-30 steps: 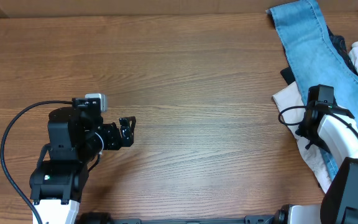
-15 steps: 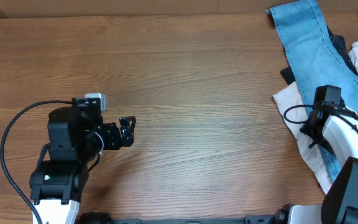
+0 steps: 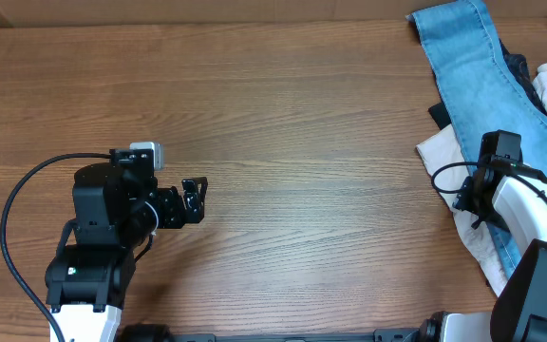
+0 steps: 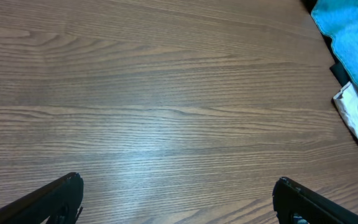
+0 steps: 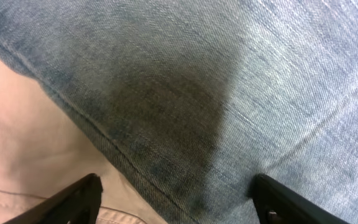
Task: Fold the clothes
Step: 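Close the right gripper on the jeans waistband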
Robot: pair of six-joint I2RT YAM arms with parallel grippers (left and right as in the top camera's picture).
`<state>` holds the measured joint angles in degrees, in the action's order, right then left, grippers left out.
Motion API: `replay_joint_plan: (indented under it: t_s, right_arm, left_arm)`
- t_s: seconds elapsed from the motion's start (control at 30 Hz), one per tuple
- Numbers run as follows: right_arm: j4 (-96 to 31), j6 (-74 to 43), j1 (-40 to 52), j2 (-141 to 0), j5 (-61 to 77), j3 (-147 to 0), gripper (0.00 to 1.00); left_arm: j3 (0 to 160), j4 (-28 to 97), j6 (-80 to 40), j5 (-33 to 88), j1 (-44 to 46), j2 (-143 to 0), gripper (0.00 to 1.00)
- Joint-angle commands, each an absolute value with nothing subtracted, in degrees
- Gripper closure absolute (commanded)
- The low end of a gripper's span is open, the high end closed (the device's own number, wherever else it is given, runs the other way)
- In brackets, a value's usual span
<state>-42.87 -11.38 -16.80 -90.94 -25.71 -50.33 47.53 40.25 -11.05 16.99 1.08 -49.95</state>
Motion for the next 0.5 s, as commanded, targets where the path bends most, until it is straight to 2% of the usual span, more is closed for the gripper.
replay_joint_plan:
  t_s: [0.0, 0.1, 0.17, 0.23, 0.33, 0.47]
  right_arm:
    - [-42.44, -5.89, -16.91, -91.11, -26.37, -50.26, 0.26]
    - [-42.37, -5.50, -16.91, -91.11, -29.76, -50.26, 0.40]
    - [-42.04, -5.48, -16.91, -91.11, -31.07, -50.26, 0.42]
    - [-42.19, -5.48, -16.91, -91.11, -31.48, -50.26, 0.51]
    - [-42.35, -5.50, -16.91, -91.11, -31.48, -50.26, 0.71]
    - [-42.24, -5.52, -16.91, -91.11, -31.48, -50.26, 0.92]
  left_arm:
    - [48.97, 40.03, -11.86, 17.85, 0.78, -50.15, 0.00]
    - [48.97, 40.58, -11.86, 17.85, 0.78, -50.15, 0.00]
    - [48.97, 40.99, -11.84, 17.85, 0.78, -50.15, 0.00]
    - [48.97, 41.17, -11.84, 17.85, 0.78, -50.15, 0.00]
    - [48.97, 41.19, -11.84, 17.85, 0.78, -50.15, 0.00]
    - [48.97, 41.15, -11.84, 17.85, 0.78, -50.15, 0.00]
